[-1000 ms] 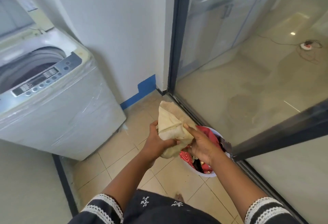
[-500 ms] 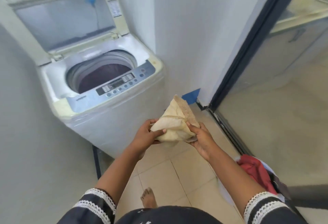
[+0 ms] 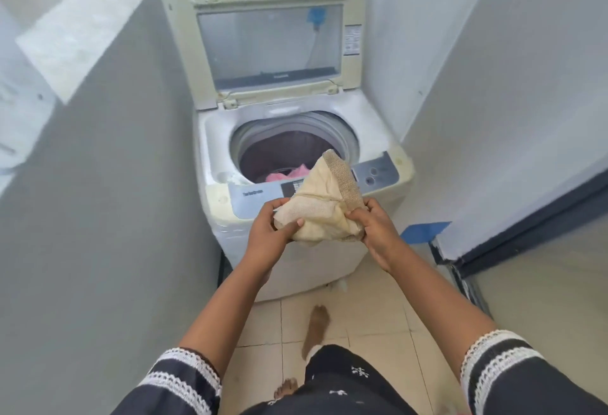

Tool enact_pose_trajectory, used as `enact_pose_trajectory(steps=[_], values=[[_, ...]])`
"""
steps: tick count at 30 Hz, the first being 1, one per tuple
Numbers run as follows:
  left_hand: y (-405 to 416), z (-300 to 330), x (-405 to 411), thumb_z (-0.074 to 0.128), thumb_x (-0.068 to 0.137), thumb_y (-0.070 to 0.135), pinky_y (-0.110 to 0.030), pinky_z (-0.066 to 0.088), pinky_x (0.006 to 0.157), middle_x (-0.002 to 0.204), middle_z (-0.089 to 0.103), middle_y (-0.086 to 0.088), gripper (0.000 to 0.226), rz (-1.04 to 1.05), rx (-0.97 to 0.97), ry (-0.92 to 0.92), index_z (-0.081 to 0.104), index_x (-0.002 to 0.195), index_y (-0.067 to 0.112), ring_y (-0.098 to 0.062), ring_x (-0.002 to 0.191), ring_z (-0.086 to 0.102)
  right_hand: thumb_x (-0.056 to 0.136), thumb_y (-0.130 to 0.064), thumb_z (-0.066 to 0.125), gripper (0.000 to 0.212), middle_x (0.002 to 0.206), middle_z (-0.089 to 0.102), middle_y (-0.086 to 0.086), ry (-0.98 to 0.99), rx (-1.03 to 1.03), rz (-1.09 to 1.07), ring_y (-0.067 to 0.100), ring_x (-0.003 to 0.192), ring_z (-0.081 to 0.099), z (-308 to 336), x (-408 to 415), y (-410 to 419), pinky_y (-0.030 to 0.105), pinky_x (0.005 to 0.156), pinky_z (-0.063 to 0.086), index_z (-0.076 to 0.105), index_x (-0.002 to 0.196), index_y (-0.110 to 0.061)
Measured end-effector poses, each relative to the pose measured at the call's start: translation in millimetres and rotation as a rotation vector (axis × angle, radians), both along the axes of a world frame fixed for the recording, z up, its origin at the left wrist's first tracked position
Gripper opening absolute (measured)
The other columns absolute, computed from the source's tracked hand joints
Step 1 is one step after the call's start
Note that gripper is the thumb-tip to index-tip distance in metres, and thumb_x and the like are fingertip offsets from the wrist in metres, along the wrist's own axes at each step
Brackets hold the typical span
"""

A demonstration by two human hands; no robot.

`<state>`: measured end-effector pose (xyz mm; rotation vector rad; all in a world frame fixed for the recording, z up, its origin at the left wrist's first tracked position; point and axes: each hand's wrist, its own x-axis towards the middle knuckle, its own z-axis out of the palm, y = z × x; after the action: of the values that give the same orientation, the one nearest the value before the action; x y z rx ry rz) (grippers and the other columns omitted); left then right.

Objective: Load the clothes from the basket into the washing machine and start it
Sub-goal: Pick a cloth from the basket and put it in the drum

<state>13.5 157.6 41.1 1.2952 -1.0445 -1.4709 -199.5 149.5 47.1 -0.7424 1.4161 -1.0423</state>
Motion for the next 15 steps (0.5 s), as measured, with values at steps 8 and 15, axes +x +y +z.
enact_pose_trajectory(steps=[8, 15], values=[[-97, 1, 22, 0.072, 0.089, 0.012, -0.024, 0.058, 0.072, 0.115, 0.060, 0.001, 0.036, 0.191, 0.002, -0.021, 0.058, 0.121, 0.019, -0.019, 0.098, 0.064, 0.075, -0.031, 0.067, 0.036, 0.111, 0.067, 0.007, 0.109, -0.014, 0.161, 0.026, 0.095, 0.066, -9, 24, -117, 0.044, 0.075, 0.051, 0.056, 0.109, -0.023], [-187, -17, 23, 0.063, 0.094, 0.016, -0.028, 0.060, 0.066, 0.115, 0.056, -0.003, 0.036, 0.161, 0.009, -0.246, 0.054, 0.126, 0.031, -0.018, 0.088, 0.058, 0.088, -0.034, 0.064, 0.045, 0.112, 0.061, -0.002, 0.235, 0.051, 0.233, 0.025, 0.099, 0.067, -30, 29, -220, 0.051, 0.083, 0.059, 0.042, 0.126, -0.027]])
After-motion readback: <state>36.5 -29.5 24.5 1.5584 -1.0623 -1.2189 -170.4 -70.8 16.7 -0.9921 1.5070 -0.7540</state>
